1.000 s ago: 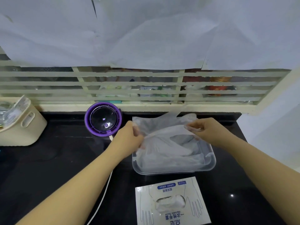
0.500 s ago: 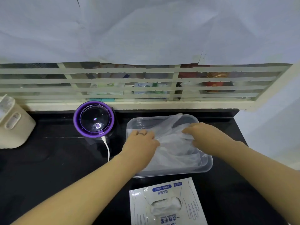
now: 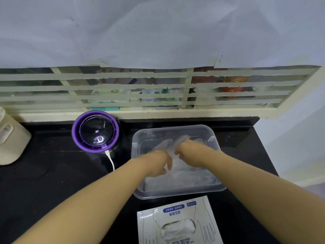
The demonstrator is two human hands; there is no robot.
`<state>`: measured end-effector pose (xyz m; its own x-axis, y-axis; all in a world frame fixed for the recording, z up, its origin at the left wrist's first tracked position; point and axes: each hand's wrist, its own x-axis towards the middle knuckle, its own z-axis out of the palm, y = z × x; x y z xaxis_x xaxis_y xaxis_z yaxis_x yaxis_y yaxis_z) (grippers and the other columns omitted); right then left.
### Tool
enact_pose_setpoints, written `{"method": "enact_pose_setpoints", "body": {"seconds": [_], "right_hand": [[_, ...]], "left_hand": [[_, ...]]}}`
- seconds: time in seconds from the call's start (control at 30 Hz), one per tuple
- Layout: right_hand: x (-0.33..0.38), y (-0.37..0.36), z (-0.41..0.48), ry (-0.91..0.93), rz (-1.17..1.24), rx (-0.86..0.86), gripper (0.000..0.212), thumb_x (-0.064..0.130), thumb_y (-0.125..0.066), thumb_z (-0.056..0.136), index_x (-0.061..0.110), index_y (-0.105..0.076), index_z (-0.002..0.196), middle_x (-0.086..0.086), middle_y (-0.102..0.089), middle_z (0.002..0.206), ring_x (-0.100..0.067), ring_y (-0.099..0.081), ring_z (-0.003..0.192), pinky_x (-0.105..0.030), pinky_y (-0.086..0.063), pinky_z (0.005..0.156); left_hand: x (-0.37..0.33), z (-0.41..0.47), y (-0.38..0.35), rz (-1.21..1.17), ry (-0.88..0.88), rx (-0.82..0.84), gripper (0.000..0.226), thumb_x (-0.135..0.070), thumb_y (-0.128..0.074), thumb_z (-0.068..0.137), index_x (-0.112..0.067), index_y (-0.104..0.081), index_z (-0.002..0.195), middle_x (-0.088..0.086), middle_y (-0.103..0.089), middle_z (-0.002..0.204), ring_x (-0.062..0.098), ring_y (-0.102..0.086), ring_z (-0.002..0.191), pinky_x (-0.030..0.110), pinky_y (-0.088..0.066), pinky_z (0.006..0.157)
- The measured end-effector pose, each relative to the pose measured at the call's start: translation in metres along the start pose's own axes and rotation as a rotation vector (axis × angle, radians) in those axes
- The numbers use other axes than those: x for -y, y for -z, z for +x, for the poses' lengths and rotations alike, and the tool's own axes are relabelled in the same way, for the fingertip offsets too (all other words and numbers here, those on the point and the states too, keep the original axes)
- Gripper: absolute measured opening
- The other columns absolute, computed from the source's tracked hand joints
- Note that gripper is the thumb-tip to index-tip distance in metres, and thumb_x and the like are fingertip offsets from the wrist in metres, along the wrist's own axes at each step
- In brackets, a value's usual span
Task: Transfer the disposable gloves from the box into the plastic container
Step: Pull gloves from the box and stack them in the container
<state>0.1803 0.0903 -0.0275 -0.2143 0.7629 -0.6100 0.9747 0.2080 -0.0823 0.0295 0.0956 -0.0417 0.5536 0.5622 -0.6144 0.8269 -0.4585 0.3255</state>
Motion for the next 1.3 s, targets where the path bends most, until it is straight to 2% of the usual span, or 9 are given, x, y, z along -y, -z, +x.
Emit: {"method": "enact_pose_setpoints", "body": {"seconds": [0.17,0.4,0.6,0.67,0.77,0.93,1.03,1.13,1.3], "right_hand": [[-0.005,-0.004,-0.004,0.014,0.054,0.035,0.033,0.022,-0.057,0.094,0.017,-0.058,0.127,-0.006,-0.057,0.127,-0.024,-0.055,0.11,-0.029,-0.043,0.088],[0.0,-0.019,0.0,0.053,-0.237,0.137,0.07,0.043,-0.072,0.079,0.016,-0.042,0.136,-0.009,-0.05,0.131,-0.028,-0.054,0.112,-0.04,-0.046,0.095],[-0.008,-0.022,-0.009,0.037,-0.341,0.103,0.086,0.054,-0.067,0.078,0.017,-0.027,0.144,-0.016,-0.034,0.144,-0.033,-0.036,0.13,-0.043,-0.029,0.107],[-0.008,-0.012,-0.015,0.063,-0.33,0.001,0.072,0.054,-0.063,0.082,0.019,-0.038,0.139,-0.011,-0.043,0.139,-0.029,-0.041,0.126,-0.042,-0.03,0.106],[-0.001,-0.006,-0.011,0.207,-0.182,-0.289,0.028,0.03,-0.054,0.092,0.021,-0.064,0.116,-0.003,-0.06,0.12,-0.023,-0.055,0.107,-0.038,-0.043,0.095],[0.01,-0.025,0.004,0.135,-0.081,0.032,0.026,0.018,-0.048,0.096,0.009,-0.062,0.117,-0.009,-0.059,0.113,-0.026,-0.058,0.095,-0.036,-0.049,0.089],[0.007,-0.032,0.003,0.088,-0.118,0.064,0.043,0.03,-0.06,0.09,0.007,-0.054,0.126,-0.009,-0.045,0.13,-0.027,-0.05,0.111,-0.036,-0.042,0.093],[0.006,-0.039,0.0,0.128,-0.272,0.041,0.043,0.033,-0.059,0.089,0.009,-0.056,0.125,-0.009,-0.032,0.14,-0.027,-0.039,0.12,-0.04,-0.04,0.095],[0.002,-0.046,0.003,0.119,-0.253,0.045,0.062,0.032,-0.068,0.083,0.011,-0.043,0.136,-0.014,-0.021,0.145,-0.031,-0.03,0.128,-0.042,-0.041,0.101]], "left_hand": [[0.004,0.008,-0.002,-0.057,0.115,-0.016,0.04,-0.016,-0.045,0.099,-0.016,-0.035,0.138,0.009,-0.052,0.13,0.026,-0.054,0.11,0.033,-0.046,0.088],[0.002,0.015,-0.013,0.223,0.14,0.036,0.055,-0.01,-0.055,0.093,-0.016,-0.036,0.145,0.005,-0.039,0.147,0.028,-0.051,0.122,0.036,-0.046,0.094],[0.004,0.01,-0.017,0.262,0.097,0.101,0.076,-0.017,-0.068,0.087,-0.02,-0.023,0.148,0.008,-0.024,0.151,0.032,-0.043,0.128,0.039,-0.044,0.097],[0.004,0.009,-0.015,0.238,0.076,0.139,0.072,-0.021,-0.069,0.086,-0.023,-0.028,0.146,0.008,-0.021,0.152,0.034,-0.038,0.13,0.04,-0.042,0.1],[0.004,0.007,-0.011,0.146,0.099,0.203,0.064,-0.026,-0.068,0.086,-0.029,-0.036,0.142,0.006,-0.019,0.154,0.033,-0.031,0.135,0.04,-0.041,0.102],[-0.002,0.007,-0.002,0.099,0.126,0.152,0.04,-0.018,-0.052,0.095,-0.019,-0.049,0.134,0.007,-0.025,0.151,0.03,-0.039,0.129,0.037,-0.039,0.103],[0.001,0.012,-0.001,0.064,0.149,-0.002,0.049,-0.01,-0.048,0.094,-0.011,-0.034,0.141,0.008,-0.034,0.147,0.031,-0.045,0.124,0.037,-0.04,0.095],[0.0,0.015,-0.011,0.235,0.157,-0.018,0.075,-0.026,-0.061,0.09,-0.013,-0.016,0.149,0.008,-0.021,0.152,0.031,-0.047,0.124,0.044,-0.038,0.099],[-0.003,0.025,-0.023,0.451,0.269,0.113,0.115,-0.036,-0.074,0.081,-0.014,0.014,0.152,0.01,0.002,0.158,0.036,-0.016,0.144,0.057,-0.01,0.117]]}}
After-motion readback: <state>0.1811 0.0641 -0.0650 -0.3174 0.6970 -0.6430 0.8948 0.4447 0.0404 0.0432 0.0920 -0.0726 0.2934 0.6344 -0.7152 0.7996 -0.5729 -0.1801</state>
